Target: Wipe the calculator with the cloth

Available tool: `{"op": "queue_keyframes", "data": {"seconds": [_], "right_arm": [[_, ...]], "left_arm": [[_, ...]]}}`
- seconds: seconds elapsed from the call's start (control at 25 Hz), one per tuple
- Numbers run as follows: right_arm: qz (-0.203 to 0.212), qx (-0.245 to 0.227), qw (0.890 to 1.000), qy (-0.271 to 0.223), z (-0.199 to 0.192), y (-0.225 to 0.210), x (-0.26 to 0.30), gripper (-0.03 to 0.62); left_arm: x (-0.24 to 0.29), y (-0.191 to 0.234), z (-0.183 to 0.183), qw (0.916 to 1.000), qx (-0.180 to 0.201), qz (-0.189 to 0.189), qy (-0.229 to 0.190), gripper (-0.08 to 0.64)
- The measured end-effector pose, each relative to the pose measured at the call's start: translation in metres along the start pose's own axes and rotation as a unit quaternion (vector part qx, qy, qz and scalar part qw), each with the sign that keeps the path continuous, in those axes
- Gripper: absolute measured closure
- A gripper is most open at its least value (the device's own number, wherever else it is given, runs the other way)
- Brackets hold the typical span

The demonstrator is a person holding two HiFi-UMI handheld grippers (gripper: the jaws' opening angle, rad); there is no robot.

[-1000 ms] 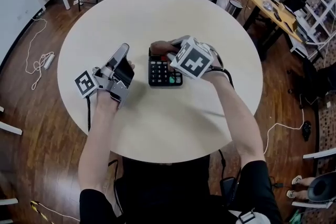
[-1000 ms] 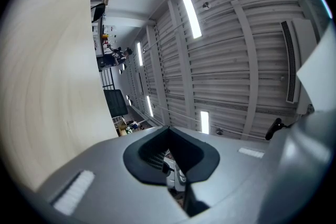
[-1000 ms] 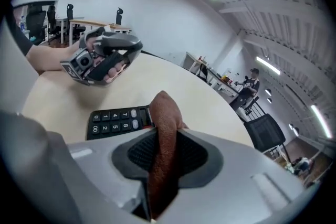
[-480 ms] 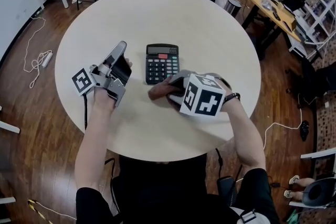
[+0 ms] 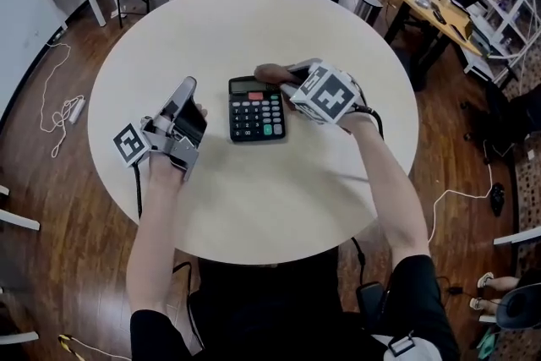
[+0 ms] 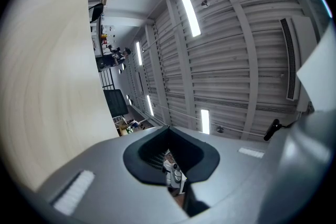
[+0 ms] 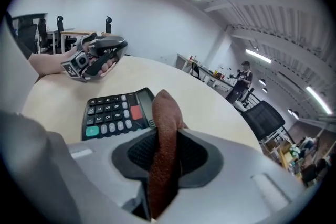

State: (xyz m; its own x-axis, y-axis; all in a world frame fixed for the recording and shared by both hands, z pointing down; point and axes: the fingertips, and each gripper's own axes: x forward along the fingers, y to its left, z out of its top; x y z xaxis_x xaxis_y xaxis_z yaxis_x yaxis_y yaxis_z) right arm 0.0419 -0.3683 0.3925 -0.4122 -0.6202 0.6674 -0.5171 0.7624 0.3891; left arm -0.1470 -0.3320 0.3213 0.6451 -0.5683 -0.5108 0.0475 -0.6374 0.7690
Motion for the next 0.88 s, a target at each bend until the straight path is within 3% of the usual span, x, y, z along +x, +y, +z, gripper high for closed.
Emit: {"op": "queue_keyframes", "data": {"seconds": [0.28, 0.44, 0.56, 0.64, 0.72, 0.88], "right_arm": [[0.057, -0.034, 0.997, 0.028, -0.016, 0.048, -0.015, 0.494], [0.094, -0.076, 0.992, 0.043, -0.014, 0.089, -0.031, 0.494], [0.150, -0.110, 0.981, 0.052, -0.017, 0.120, -0.050, 0.494], [0.185, -0.097, 0.978, 0.031, -0.014, 0.129, -0.060, 0.494], [0.173, -0.065, 0.983, 0.000, -0.002, 0.113, -0.060, 0.494], [0.069, -0.015, 0.997, -0.017, 0.015, 0.051, -0.035, 0.494]], "left_arm": [[0.006, -0.003, -0.009, 0.9994, 0.018, 0.002, 0.028, 0.555], [0.010, -0.007, -0.015, 0.9986, 0.017, -0.005, 0.050, 0.555], [0.014, -0.010, -0.021, 0.9976, 0.015, -0.011, 0.067, 0.555], [0.014, -0.011, -0.022, 0.9972, 0.010, -0.013, 0.072, 0.556], [0.014, -0.012, -0.021, 0.9973, 0.006, -0.015, 0.072, 0.555], [0.015, -0.011, -0.019, 0.9976, 0.000, -0.016, 0.067, 0.555]]}}
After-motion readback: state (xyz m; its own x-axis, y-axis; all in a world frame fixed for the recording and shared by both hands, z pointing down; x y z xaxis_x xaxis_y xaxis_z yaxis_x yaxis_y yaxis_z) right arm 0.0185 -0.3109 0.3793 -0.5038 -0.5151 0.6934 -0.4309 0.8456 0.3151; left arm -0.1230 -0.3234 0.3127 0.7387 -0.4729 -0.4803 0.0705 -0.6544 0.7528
